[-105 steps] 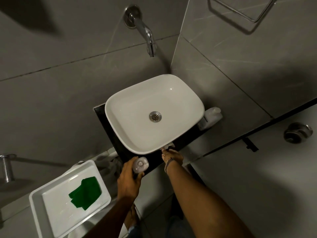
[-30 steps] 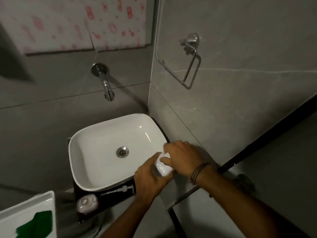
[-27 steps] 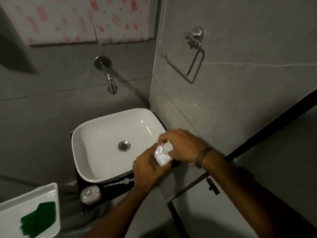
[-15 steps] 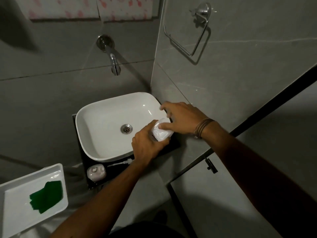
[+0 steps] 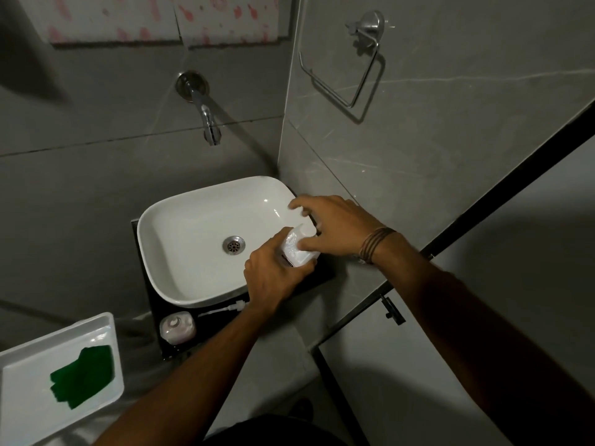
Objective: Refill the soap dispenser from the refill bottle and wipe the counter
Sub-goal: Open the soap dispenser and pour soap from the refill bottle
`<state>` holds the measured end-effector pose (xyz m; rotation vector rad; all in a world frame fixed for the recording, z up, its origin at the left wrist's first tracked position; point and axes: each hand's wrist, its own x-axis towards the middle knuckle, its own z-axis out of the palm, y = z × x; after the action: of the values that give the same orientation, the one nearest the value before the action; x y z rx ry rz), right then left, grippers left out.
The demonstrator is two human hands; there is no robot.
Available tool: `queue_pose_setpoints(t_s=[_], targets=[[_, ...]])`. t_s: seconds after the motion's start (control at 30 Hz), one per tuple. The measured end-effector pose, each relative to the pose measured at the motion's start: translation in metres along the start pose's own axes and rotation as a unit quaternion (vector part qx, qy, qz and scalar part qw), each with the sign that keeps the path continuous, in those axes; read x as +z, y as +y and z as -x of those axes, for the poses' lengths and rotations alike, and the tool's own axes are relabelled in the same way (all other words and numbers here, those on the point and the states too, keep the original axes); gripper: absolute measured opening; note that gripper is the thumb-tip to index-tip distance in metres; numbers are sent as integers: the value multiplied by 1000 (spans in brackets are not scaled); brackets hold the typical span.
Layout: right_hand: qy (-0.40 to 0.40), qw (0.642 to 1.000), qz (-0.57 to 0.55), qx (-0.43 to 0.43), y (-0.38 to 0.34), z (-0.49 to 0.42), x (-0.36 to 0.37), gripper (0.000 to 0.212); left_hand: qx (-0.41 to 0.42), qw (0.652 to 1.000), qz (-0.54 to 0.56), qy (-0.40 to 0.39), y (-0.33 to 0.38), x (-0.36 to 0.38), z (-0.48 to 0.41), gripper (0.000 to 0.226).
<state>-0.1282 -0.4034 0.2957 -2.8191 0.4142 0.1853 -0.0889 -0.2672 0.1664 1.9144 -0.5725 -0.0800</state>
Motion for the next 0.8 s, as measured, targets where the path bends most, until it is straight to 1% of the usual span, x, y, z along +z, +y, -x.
queue_pose_setpoints(t_s=[0.03,0.07,0.1,0.13,0.2,0.23,0.3,0.33,0.37,0.4,0.47,0.53,0.57,0.6,0.67,0.7,0.73,0.8], targets=[[-3,1000,23,13,0,-1,-1,57,3,1000,0,0,0,1,0,77],[-2,999,37,19,1,-2,1,51,6,1000,-3,0,0,1,0,75],[-8,999,28,14,3,-3,2,40,7,1000,-8,-1,0,2,1,73],[-12,1000,11,2,5,-2,3,35,8,1000,-11,1,1,3,1,73],[-6,999,-34,-11,5,0,2,49,2,1000,-7,7,-1,4,-1,77],[4,999,-38,-8,6,0,1,55,-1,1000,-5,7,-2,5,-2,79],[11,1000,2,17,6,-1,-1,58,1,1000,-8,7,-4,9,-2,81],[11,999,25,24,8,-3,0,52,3,1000,-10,6,-5,10,-3,80],[11,999,23,19,10,-3,2,40,4,1000,-11,4,-5,12,-3,79],[11,1000,7,10,11,-2,3,33,4,1000,-10,2,-5,14,-3,78],[16,999,-36,-11,12,-1,2,45,-2,1000,-6,3,-5,16,-4,80],[19,999,-43,-9,14,-2,2,60,-2,1000,-6,3,-5,17,-5,77],[17,999,-28,1,15,-3,3,62,1,1000,-11,2,-5,18,-5,76],[21,1000,-12,3,17,-4,5,56,3,1000,-15,-1,-6,19,-5,75],[52,998,-20,-22,20,-4,7,37,-1,1000,-13,0,-6,19,-5,75],[81,995,-54,-31,23,-2,6,35,-3,1000,-12,2,-6,18,-5,74],[121,987,-99,-30,28,0,7,39,-4,1000,-15,3,-7,16,-6,72],[218,957,-192,1,39,5,10,49,-6,1000,-30,4,-11,13,-5,69]])
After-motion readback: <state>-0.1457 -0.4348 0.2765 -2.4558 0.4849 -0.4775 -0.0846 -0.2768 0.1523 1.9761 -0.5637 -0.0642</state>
